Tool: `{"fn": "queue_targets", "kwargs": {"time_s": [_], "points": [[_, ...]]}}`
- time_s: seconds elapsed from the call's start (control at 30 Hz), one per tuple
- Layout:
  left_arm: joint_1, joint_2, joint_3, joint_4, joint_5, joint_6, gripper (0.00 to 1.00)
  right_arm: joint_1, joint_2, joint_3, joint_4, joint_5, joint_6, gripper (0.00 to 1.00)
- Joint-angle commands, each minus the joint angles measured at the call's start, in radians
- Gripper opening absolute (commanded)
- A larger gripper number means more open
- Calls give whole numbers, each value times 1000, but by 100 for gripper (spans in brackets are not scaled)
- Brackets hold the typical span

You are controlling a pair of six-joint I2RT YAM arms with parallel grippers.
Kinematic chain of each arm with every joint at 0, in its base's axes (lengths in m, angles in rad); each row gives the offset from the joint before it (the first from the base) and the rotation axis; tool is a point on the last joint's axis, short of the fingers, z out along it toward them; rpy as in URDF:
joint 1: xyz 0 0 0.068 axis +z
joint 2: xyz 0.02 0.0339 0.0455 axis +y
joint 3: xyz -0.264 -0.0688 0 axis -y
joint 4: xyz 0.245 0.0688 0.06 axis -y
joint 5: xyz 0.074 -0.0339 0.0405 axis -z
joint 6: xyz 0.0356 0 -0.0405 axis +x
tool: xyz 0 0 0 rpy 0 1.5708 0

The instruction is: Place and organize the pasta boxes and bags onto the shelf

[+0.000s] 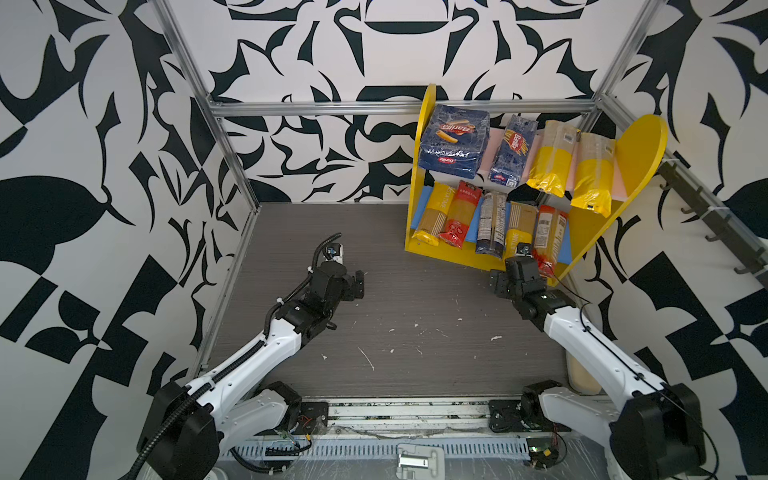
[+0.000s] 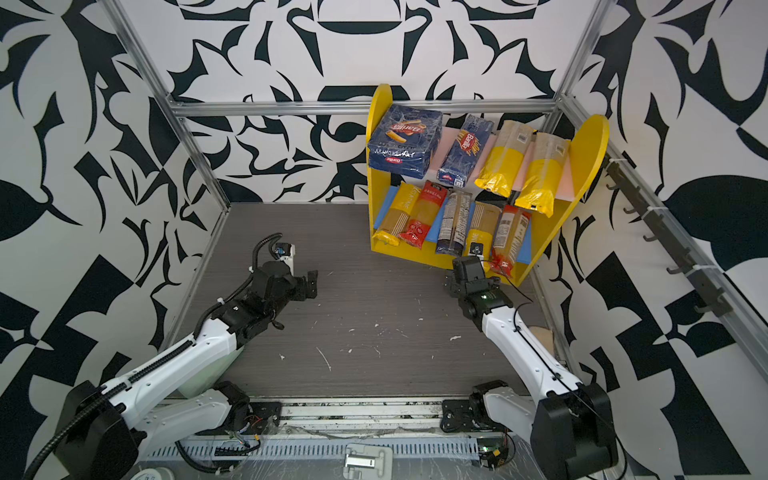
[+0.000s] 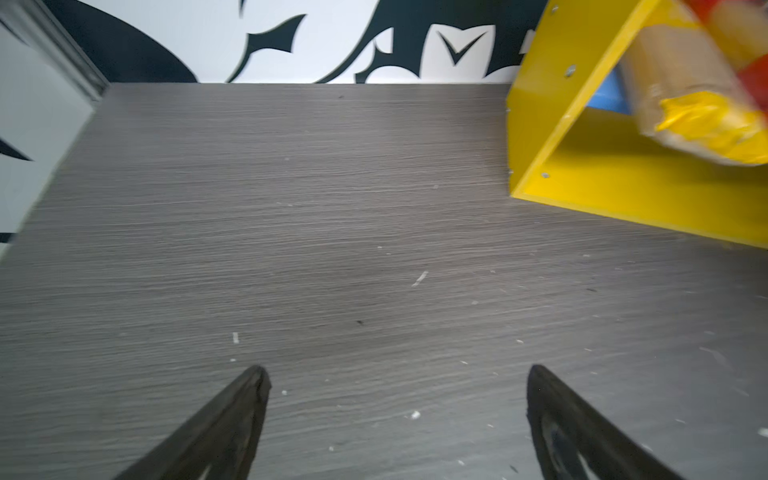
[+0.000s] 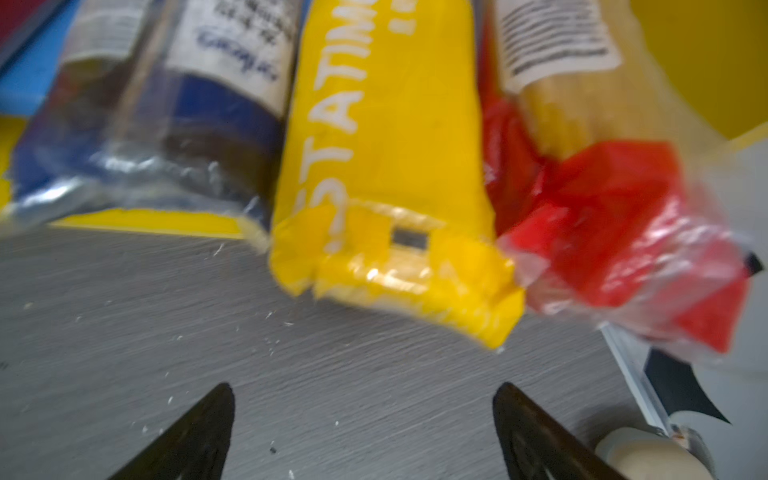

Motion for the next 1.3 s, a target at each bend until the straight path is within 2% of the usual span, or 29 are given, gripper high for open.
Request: {"fn": "queue_targets", "kwargs": {"time_s": [0.0, 0.1, 0.4, 0.73, 0.87, 0.97, 1.03, 1.13, 1.27], "points": [[28, 7, -38, 74, -95, 50, 99, 4, -82, -78, 118, -29, -37, 99], [77, -3, -86, 122, -109, 62, 99, 4, -90, -114, 147, -27, -41, 99], [221, -23, -192, 301, -145, 105, 99, 3, 88, -93, 229, -14, -67, 99], [412, 28, -265, 491, -79, 105, 99, 4, 153, -96, 357, 66, -133, 100], [451, 101, -297, 578, -59, 94, 99, 2, 167, -103, 394, 72, -148, 100], [469, 176, -353, 756, -64, 108, 99, 2, 153, -136, 466, 79, -161, 100], [472, 164, -347, 728, -40, 109, 99, 0, 146, -163, 527, 87, -170, 100], [477, 177, -404, 887, -46, 134, 99, -15, 163, -228, 671, 93, -180, 100], [491, 182, -433, 955, -24, 147, 99, -50, 257, -262, 807, 80, -183, 100]]}}
